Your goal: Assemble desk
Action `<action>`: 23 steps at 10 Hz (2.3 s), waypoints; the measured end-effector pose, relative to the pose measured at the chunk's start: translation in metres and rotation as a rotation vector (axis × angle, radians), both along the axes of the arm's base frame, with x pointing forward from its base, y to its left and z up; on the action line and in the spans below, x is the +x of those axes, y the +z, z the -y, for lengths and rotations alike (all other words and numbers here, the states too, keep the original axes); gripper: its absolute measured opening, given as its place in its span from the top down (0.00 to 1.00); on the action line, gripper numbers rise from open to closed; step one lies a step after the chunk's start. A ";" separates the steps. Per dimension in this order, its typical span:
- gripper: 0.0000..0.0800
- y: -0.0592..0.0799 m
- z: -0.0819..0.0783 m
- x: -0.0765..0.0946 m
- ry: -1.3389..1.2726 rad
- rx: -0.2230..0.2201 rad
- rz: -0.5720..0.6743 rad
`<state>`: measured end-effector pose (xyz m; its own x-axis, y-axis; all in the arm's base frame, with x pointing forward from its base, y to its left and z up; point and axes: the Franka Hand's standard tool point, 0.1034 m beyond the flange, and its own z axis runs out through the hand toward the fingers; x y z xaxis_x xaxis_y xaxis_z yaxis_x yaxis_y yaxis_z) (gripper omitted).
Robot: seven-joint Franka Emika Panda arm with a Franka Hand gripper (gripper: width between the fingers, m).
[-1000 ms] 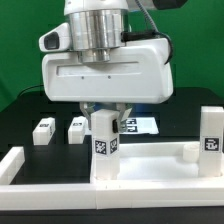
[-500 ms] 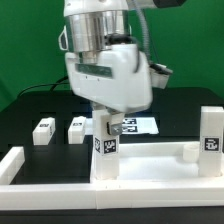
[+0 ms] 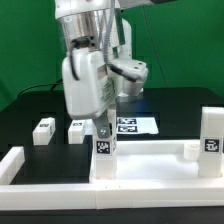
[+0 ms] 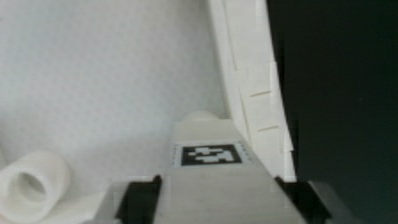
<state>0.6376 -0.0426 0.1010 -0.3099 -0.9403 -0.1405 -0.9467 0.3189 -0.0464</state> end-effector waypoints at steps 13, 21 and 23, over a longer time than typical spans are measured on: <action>0.19 0.053 -0.024 0.009 0.025 0.015 0.073; 0.19 0.045 -0.069 -0.023 0.135 0.030 0.032; 0.19 0.044 -0.069 -0.022 0.136 0.029 0.033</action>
Offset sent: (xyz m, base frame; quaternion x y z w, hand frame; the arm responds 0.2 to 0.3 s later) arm -0.0147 0.0021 -0.0052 -0.0284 0.0402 0.0649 0.9967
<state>0.6152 0.0261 0.1451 -0.1743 -0.9688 -0.1760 -0.9794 0.1891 -0.0710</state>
